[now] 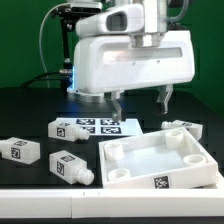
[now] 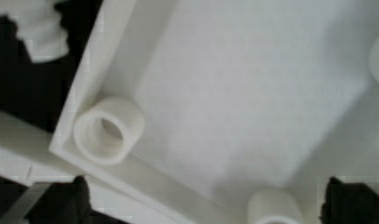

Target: Assemble square table

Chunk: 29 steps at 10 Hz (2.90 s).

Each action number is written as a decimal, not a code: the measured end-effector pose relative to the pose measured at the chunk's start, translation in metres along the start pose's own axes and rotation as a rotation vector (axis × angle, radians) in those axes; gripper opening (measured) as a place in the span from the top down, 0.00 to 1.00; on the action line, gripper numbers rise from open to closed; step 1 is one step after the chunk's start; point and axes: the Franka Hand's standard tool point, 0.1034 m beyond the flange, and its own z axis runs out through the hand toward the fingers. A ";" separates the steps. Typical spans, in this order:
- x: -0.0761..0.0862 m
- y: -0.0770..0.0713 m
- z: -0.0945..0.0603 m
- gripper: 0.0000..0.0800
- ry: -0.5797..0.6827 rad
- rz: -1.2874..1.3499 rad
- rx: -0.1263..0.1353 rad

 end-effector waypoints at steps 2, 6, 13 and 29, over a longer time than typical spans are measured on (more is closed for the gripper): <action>0.003 -0.004 0.000 0.19 0.000 0.015 -0.001; -0.024 0.010 0.023 0.19 -0.066 0.308 0.066; -0.038 0.005 0.041 0.19 -0.115 0.384 0.094; -0.058 0.004 0.067 0.68 -0.147 0.553 0.126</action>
Offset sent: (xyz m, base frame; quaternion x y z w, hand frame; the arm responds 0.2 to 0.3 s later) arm -0.0161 -0.0336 -0.0258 0.0538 -0.0371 0.2655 0.9619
